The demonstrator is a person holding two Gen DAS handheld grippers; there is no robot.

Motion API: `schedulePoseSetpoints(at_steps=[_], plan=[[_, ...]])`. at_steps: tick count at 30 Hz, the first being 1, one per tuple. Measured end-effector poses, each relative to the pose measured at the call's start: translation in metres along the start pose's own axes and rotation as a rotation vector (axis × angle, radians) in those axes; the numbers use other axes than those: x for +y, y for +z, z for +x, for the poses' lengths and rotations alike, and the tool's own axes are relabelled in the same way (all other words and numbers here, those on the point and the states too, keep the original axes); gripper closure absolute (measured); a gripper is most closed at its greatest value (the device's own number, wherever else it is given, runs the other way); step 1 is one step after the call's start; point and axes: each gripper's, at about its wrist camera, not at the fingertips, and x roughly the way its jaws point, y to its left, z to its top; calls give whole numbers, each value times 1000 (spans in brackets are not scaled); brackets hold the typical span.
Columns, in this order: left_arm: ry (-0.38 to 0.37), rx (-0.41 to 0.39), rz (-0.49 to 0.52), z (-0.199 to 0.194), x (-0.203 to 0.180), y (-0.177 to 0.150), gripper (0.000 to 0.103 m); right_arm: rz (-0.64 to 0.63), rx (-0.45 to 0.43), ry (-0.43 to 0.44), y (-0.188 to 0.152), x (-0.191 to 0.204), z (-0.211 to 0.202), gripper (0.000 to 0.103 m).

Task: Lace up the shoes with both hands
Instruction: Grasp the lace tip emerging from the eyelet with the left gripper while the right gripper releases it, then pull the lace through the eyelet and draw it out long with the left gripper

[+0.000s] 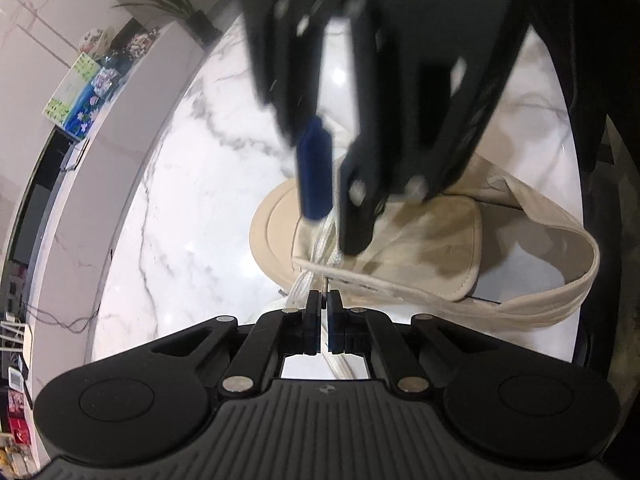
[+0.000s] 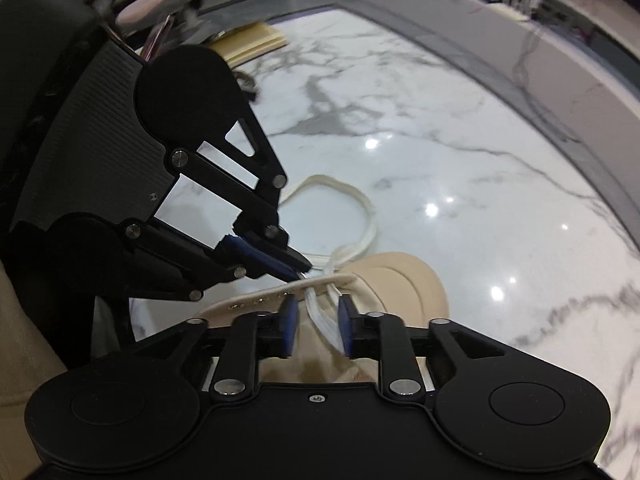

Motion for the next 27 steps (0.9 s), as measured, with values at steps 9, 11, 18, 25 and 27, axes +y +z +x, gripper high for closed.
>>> schedulePoseSetpoints(at_steps=[9, 11, 18, 25, 27], plan=[[52, 44, -42, -20, 9, -11, 101, 198, -58, -90, -35, 1, -25, 79], [60, 52, -39, -29, 4, -17, 101, 227, -54, -116, -41, 2, -27, 79], [73, 80, -61, -56, -2, -39, 101, 336, -89, -98, -59, 12, -29, 80], [111, 143, -77, -70, 3, -58, 101, 390, -88, -132, -70, 21, -28, 94], [115, 168, -80, -73, 5, -66, 101, 406, -97, -142, -74, 22, -30, 95]])
